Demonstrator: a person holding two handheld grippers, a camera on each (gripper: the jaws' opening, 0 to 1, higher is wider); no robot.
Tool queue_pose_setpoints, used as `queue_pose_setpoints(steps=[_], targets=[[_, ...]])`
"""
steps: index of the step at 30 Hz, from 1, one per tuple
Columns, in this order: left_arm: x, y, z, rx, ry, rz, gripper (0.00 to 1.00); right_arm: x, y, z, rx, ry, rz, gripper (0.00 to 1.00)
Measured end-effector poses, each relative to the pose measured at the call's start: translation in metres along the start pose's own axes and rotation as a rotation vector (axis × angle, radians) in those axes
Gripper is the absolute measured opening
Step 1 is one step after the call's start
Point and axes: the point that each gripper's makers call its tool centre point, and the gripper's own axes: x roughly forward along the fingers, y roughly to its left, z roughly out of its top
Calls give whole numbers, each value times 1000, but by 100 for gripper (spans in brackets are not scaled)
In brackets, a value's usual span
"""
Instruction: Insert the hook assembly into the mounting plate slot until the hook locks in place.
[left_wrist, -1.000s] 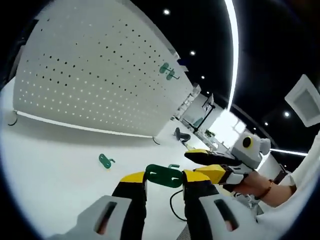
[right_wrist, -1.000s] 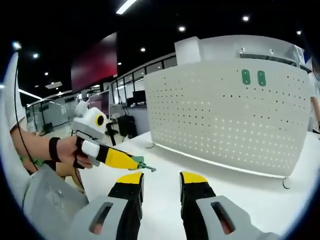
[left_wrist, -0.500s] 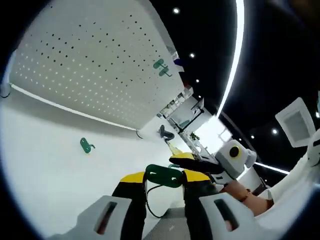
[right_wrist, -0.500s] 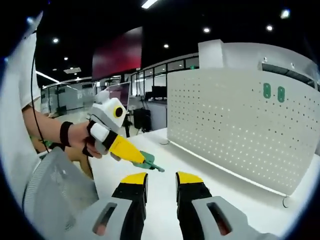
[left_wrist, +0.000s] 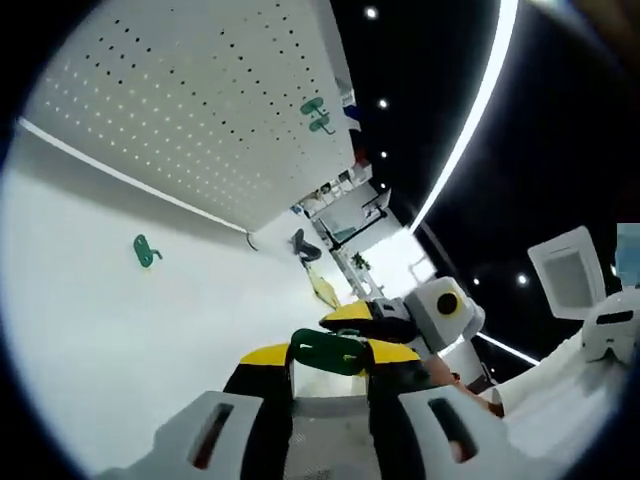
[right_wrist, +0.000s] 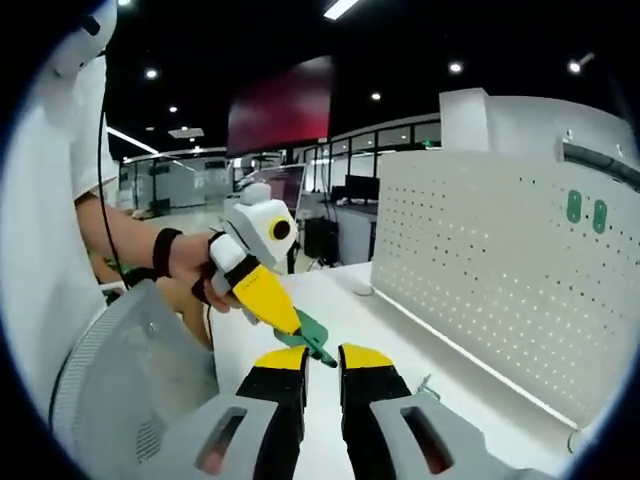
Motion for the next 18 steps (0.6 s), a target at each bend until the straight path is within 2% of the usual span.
queue_pose_setpoints(steps=[3,6,11,14,16,18], targets=[[-1,-1,-2,2,19,1,28,1,1,1,-47,4,-4,9],[-2,-2,-4,-16,43,-5,28,1,3,2,-53,2,12,8],[-3,-6,-8,-47,74,-33,28,3,8,1,-119,30,43,6],[-2,-6,-7,-44,75,-38,28,3,9,1,-150,41,46,5],[-3,-7,-8,-48,77,-47,28,2,14,-1,-162,53,78,3],[-2,-9,-9,-46,78,-56,28,2,14,1,-204,54,69,3]])
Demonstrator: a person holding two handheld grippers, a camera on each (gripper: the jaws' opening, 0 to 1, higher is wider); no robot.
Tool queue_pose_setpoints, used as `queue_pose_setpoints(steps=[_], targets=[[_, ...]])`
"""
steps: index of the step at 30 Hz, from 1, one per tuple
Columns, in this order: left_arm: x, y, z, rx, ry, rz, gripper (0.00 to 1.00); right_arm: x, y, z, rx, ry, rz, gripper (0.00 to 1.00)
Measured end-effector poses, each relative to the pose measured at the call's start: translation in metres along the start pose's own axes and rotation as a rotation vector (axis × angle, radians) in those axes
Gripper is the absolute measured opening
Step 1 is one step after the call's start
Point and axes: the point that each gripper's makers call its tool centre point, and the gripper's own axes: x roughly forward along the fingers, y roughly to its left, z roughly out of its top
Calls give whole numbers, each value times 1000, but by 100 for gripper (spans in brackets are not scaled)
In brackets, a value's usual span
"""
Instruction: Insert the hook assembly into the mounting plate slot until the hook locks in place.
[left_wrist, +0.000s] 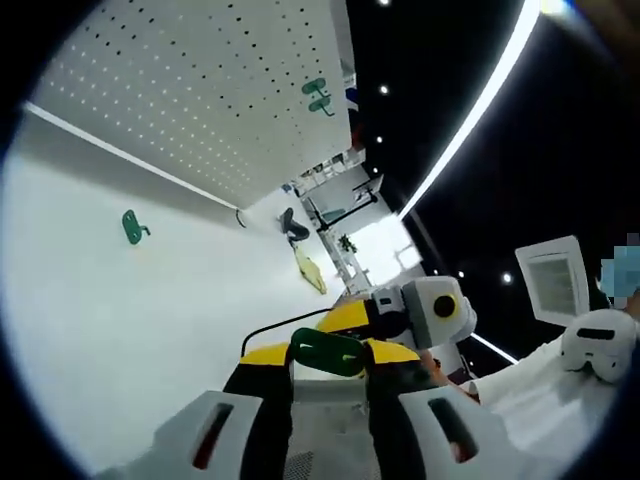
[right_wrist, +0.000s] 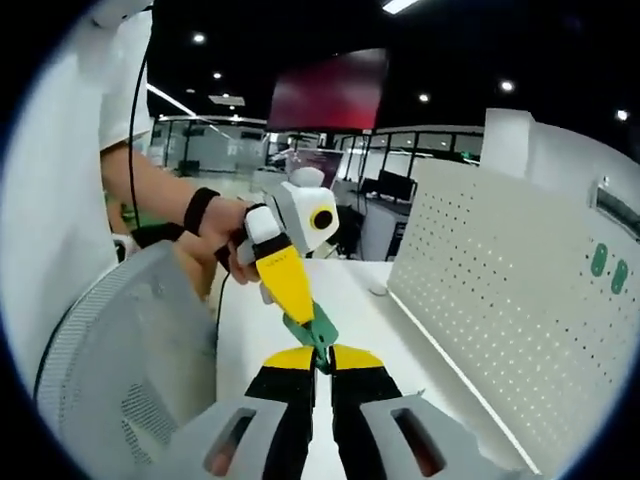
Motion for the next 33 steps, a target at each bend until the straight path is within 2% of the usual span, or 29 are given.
queue_pose_setpoints(steps=[6,7,9,11,12,14,19,22,25,30,33], targets=[[1,0,1,20,-37,-24,29,-1,-2,-1,-27,10,-14,2],[1,-1,2,39,-49,-29,29,-1,-3,-1,-57,17,-22,2],[2,-1,-1,64,-38,-22,29,-1,-3,-2,-59,25,-20,1],[2,1,-2,135,-35,-9,28,-2,-3,-2,-54,25,-21,0],[2,-1,-4,133,-28,-12,29,-2,-4,-3,-62,31,-22,0],[4,-2,-5,175,-33,-5,32,-2,-4,-4,-64,41,-30,0],[2,-5,-1,206,-62,7,34,-4,-10,0,37,11,-61,0],[2,-7,1,238,-80,14,35,-6,-16,5,127,-20,-98,0],[3,-9,1,280,-98,35,38,-4,-17,5,141,-15,-114,0],[2,-10,-3,330,-112,62,38,-3,-23,12,206,-52,-165,0],[0,-11,-6,363,-116,77,38,-4,-30,14,206,-58,-196,0]])
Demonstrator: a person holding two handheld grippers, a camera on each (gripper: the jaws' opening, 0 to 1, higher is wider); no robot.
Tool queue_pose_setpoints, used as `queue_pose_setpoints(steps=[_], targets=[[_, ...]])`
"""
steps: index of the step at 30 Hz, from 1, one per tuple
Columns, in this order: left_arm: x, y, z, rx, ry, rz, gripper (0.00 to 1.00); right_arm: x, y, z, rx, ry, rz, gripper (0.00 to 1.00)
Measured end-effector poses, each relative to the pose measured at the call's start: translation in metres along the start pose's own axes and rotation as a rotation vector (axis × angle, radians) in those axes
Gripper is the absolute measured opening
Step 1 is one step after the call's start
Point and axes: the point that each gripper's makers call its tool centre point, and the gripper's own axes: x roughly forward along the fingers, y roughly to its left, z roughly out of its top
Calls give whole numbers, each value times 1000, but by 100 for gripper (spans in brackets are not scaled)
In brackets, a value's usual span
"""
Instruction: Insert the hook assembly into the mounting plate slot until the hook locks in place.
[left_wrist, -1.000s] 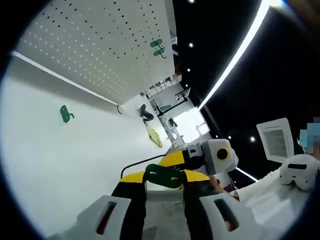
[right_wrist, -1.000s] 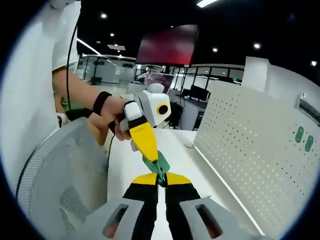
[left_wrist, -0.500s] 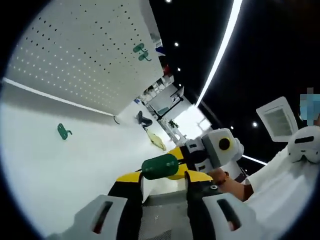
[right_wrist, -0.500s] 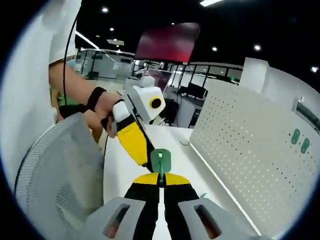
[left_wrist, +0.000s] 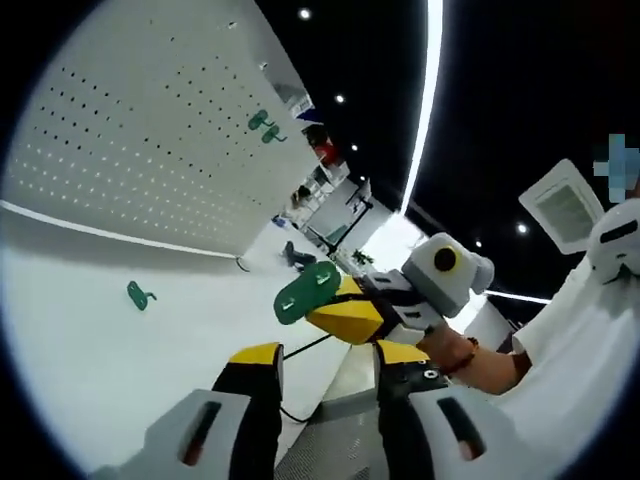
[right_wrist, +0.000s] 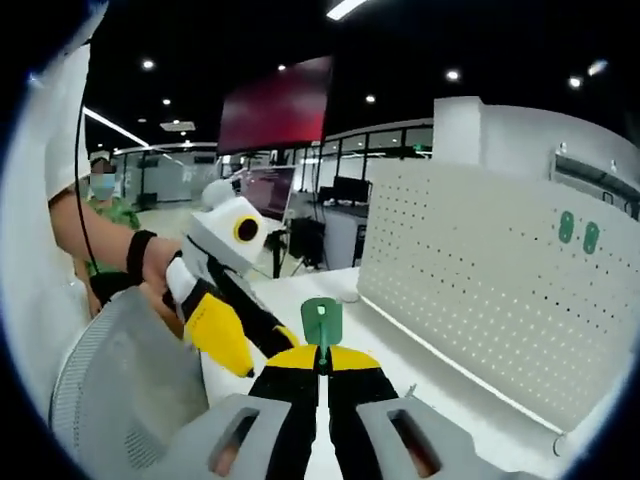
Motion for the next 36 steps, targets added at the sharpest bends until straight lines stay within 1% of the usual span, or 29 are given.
queue_pose_setpoints(steps=[2,4,5,7,8,10,13,14,16,20,23,25,26,28,32,34,36], targets=[[-1,0,-1,72,-5,28,40,0,-9,2,-14,-2,-40,0],[-3,-2,-1,97,-18,46,44,-2,-19,4,-5,-2,-81,0],[-4,-3,0,109,-31,52,45,-3,-26,7,6,-13,-112,0],[-5,-4,0,121,-44,66,47,-5,-34,8,18,-8,-136,0],[-5,-4,1,130,-50,72,48,-5,-39,8,21,-1,-159,0],[-6,-6,3,168,-67,95,51,-6,-45,10,26,-5,-182,0],[-6,-7,2,205,-60,118,52,-7,-55,14,37,-19,-229,0],[-7,-4,2,228,-59,139,53,-8,-58,15,39,-20,-241,0],[-8,-6,3,256,-74,148,56,-8,-64,17,55,-19,-275,0],[-11,-7,8,293,-109,185,61,-7,-77,21,77,-17,-320,0],[-14,-7,12,323,-138,212,65,-8,-87,28,101,-32,-352,0],[-17,-9,14,329,-149,222,66,-8,-92,32,122,-49,-372,0],[-18,-10,16,339,-158,225,68,-8,-94,32,123,-46,-370,0],[-21,-11,20,361,-188,241,71,-8,-99,33,136,-44,-394,0],[-27,-11,22,404,-195,276,78,-8,-107,34,167,-47,-424,0],[-31,-12,25,417,-207,283,79,-9,-111,35,185,-53,-451,0],[-35,-13,27,423,-224,291,80,-8,-115,35,202,-49,-461,0]])
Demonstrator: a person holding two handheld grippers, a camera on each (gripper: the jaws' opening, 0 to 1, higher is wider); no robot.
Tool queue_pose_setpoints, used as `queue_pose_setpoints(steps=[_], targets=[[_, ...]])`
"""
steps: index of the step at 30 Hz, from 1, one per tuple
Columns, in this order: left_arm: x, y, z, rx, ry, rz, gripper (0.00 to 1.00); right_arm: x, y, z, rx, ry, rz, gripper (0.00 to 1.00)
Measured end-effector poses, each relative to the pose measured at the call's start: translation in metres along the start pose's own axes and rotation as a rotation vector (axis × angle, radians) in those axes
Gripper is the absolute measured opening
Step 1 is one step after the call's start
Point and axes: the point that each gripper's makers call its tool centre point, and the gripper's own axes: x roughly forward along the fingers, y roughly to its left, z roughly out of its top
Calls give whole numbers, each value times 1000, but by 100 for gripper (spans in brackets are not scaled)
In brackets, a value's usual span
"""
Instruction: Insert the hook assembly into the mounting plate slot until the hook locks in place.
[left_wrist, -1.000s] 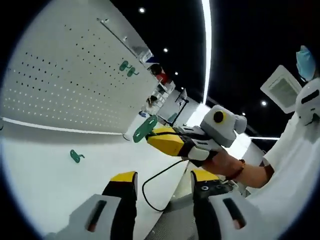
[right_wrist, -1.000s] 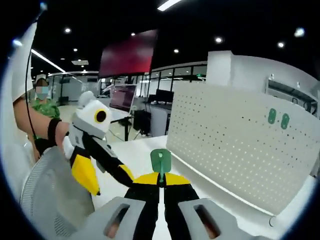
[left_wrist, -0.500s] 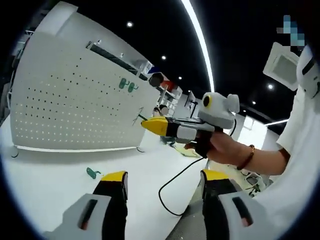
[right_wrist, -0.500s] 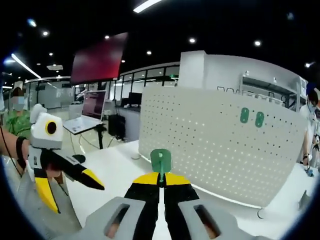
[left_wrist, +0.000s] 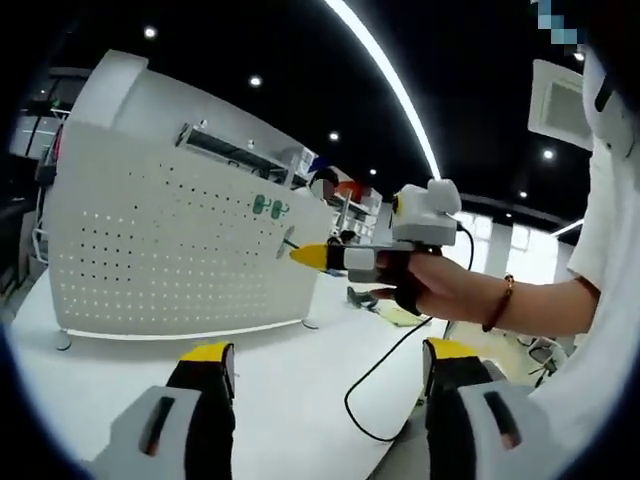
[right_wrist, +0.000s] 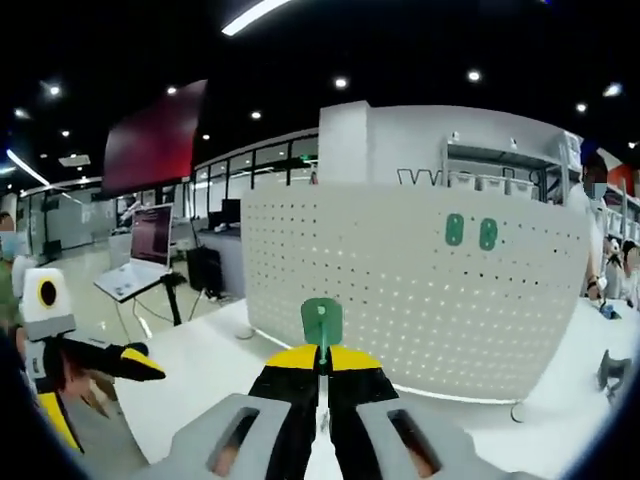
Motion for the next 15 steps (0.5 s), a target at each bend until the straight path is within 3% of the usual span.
queue_pose_setpoints(steps=[4,15], targets=[[-6,9,5,54,-20,64,88,4,-7,4,35,8,-38,0],[-21,19,8,126,-26,138,96,21,-23,27,81,4,-100,0]])
